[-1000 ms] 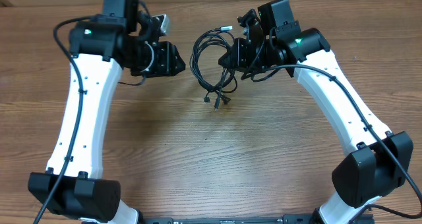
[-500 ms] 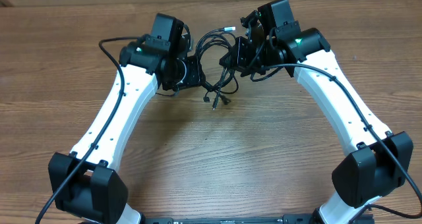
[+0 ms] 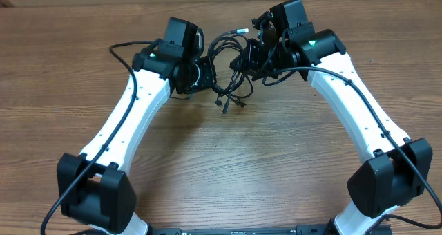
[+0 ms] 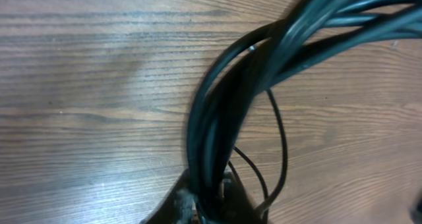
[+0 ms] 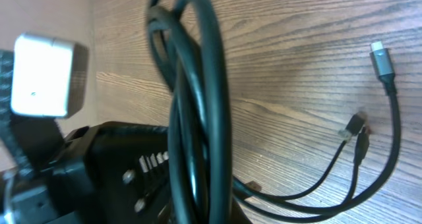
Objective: Untangle cables
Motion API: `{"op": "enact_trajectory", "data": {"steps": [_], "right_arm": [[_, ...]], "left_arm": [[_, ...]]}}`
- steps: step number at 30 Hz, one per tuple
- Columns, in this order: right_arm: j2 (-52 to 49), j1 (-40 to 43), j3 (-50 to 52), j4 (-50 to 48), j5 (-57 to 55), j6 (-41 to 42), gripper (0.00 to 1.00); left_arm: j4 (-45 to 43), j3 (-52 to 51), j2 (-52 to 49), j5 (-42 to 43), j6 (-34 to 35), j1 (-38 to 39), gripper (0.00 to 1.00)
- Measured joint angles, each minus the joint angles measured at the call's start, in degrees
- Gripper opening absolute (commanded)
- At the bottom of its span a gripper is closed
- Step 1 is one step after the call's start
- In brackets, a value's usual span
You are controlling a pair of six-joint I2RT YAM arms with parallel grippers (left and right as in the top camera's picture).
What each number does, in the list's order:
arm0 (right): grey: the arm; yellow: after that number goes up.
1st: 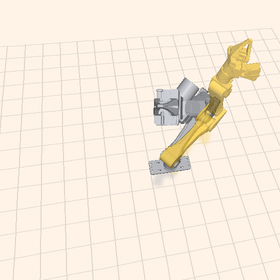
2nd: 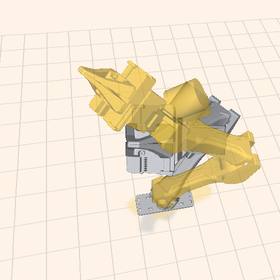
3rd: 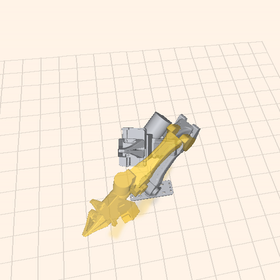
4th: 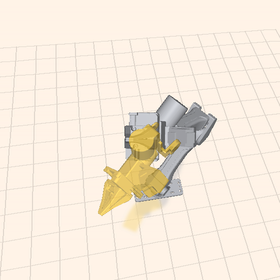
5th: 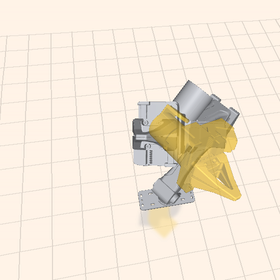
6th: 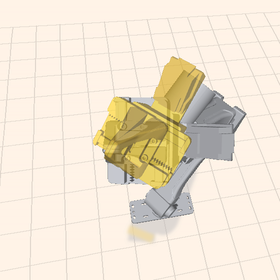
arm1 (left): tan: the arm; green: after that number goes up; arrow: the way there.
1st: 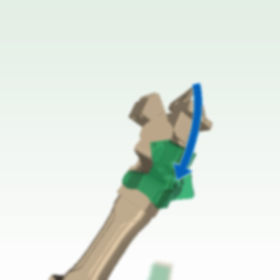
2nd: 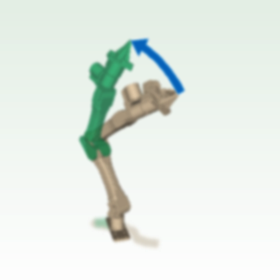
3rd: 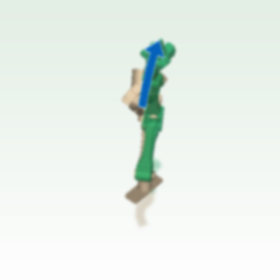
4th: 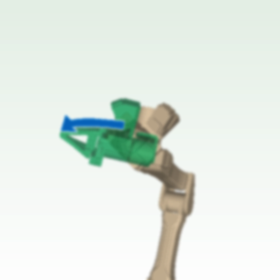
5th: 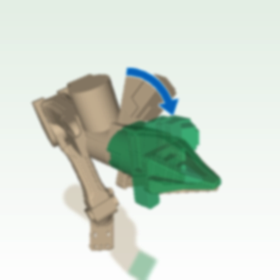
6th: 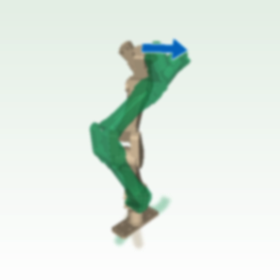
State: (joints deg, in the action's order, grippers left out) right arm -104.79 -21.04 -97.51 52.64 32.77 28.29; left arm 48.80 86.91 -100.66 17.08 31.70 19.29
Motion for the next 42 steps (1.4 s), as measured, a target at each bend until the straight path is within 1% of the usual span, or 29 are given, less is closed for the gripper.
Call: {"op": "enact_trajectory", "data": {"steps": [8, 15, 19, 23, 29, 33, 35, 36, 37, 40, 42], "right_arm": [[0.0, 0.0, 0.0, 1.6, -2.0, 0.0, 0.04], [0.0, -0.1, 0.0, 7.5, -11.6, -0.1, 0.04], [0.0, -0.4, 0.0, 7.9, -13.8, -1.6, 0.04], [0.0, -0.4, 0.0, 8.0, -14.8, -3.5, 0.04], [0.0, -0.4, 0.0, 8.5, -15.2, -4.6, 0.04], [0.0, -0.3, 0.0, 10.0, -16.1, -5.1, 0.04], [0.0, -0.3, 0.0, 10.6, -17.2, -5.3, 0.04], [0.0, -0.3, 0.0, 10.9, -17.8, -5.5, 0.04], [0.0, -0.3, 0.0, 11.4, -18.2, -5.5, 0.04], [0.0, -0.2, 0.0, 11.7, -18.4, -5.6, 0.04], [0.0, -0.2, 0.0, 11.7, -18.1, -5.7, 0.04]], "left_arm": [[-1.9, 0.0, -1.2, 0.0, 0.4, 0.2, 0.04], [-1.4, 0.0, -1.0, 1.2, 0.3, -1.1, 0.04], [-1.7, 0.0, 2.3, 5.8, -1.3, -4.8, 0.04], [-3.1, 0.4, 9.7, 12.0, -3.7, -9.4, 0.04], [-4.6, 0.8, 15.5, 20.6, -5.1, -12.7, 0.04], [-7.9, 0.9, 15.9, 27.6, -5.0, -18.0, 0.04], [-9.9, 0.9, 16.0, 31.7, -4.2, -24.0, 0.04], [-10.2, 1.0, 16.0, 32.4, -4.2, -25.2, 0.04], [-10.8, 1.0, 16.1, 33.8, -3.7, -28.9, 0.04], [-10.4, 1.0, 16.1, 35.1, -3.6, -34.0, 0.04], [-7.6, 1.0, 16.1, 35.6, -4.9, -36.4, 0.06]]}}
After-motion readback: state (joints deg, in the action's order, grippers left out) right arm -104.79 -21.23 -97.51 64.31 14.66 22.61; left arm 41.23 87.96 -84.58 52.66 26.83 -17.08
